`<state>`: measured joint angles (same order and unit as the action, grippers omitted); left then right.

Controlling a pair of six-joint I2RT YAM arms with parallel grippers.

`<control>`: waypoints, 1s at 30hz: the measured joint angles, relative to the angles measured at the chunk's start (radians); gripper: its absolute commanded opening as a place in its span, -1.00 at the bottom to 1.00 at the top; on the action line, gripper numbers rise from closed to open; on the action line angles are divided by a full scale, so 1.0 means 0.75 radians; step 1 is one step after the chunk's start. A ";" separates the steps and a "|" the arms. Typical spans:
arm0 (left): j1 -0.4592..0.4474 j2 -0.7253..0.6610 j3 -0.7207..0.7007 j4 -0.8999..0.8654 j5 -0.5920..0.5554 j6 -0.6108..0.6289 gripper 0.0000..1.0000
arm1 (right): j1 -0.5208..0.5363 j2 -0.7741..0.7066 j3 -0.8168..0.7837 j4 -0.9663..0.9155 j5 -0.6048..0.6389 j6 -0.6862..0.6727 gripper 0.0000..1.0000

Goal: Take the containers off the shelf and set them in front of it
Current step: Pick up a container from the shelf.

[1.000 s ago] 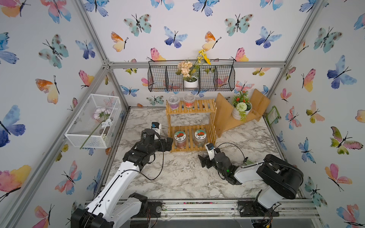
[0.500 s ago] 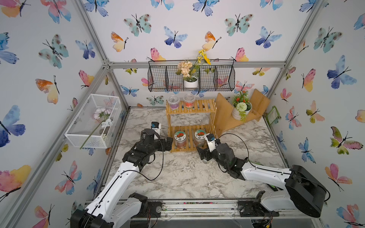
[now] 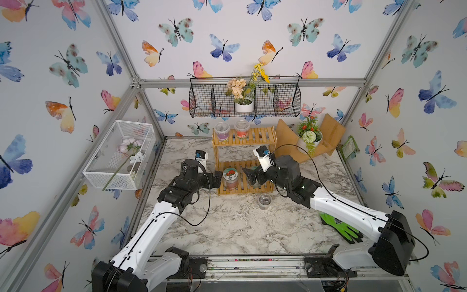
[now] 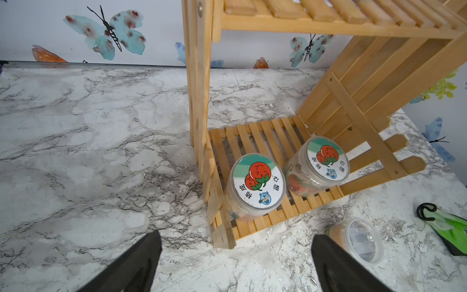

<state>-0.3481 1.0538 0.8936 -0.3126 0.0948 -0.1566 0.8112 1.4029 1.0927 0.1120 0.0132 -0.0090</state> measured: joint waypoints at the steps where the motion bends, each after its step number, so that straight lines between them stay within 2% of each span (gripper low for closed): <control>1: 0.000 0.000 0.001 0.000 0.002 0.001 0.97 | -0.012 0.007 0.019 -0.015 -0.019 -0.006 1.00; 13: 0.000 0.001 0.001 0.001 0.013 0.011 0.97 | -0.159 0.135 0.298 -0.101 -0.163 -0.061 0.99; 25: 0.000 -0.002 0.001 0.001 0.021 0.011 0.98 | -0.228 0.366 0.647 -0.150 -0.259 -0.084 0.99; 30: 0.000 -0.008 0.000 0.002 0.021 0.015 0.97 | -0.235 0.442 0.709 -0.178 -0.278 -0.084 0.99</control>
<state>-0.3481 1.0481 0.8936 -0.3115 0.1104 -0.1455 0.6350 1.7344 1.6241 -0.0216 -0.1951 -0.0719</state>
